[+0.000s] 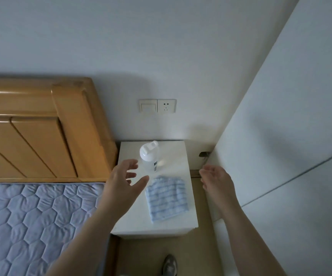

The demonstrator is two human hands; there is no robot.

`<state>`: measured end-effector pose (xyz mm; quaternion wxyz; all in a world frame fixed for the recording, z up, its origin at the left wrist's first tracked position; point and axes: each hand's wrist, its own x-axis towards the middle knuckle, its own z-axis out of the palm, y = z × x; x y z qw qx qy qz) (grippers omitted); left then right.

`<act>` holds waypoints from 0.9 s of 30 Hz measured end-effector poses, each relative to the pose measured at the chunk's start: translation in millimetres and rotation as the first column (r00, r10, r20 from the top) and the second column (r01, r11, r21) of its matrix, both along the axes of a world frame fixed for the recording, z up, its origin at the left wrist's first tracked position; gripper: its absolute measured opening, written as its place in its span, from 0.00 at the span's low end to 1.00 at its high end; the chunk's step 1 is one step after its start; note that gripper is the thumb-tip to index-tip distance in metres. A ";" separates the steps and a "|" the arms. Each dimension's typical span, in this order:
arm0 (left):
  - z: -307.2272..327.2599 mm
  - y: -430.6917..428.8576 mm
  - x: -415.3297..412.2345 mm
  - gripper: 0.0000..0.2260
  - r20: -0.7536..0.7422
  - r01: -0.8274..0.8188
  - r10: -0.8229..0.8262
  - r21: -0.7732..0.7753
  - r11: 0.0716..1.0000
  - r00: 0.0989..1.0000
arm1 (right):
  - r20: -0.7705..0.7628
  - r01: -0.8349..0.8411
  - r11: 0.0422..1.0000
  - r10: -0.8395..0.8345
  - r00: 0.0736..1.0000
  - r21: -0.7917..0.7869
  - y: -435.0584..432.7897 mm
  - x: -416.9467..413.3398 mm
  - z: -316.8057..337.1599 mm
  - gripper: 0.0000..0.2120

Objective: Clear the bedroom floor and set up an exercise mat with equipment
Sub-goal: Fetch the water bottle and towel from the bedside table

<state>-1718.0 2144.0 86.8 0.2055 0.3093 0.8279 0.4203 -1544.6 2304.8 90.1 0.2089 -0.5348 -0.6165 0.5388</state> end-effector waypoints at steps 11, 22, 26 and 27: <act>-79.9 86.6 -67.3 0.38 -0.023 0.062 -0.070 -0.254 0.965 0.997 | 0.292 -0.100 0.974 0.159 0.943 -0.206 44.5 -31.2 -118.9 0.18; -179.3 168.0 -123.8 0.52 -0.081 0.137 -0.177 -0.359 0.923 0.981 | 0.466 -0.006 0.928 0.194 0.863 -0.374 53.8 -71.3 -235.5 0.30; -203.3 179.9 -131.4 0.52 -0.106 0.131 -0.185 -0.384 0.914 0.977 | 0.509 0.059 0.917 0.165 0.845 -0.394 54.0 -77.2 -266.9 0.35; -207.8 180.7 -133.1 0.51 -0.120 0.126 -0.184 -0.379 0.917 0.975 | 0.517 0.063 0.915 0.167 0.840 -0.398 54.1 -77.0 -273.1 0.36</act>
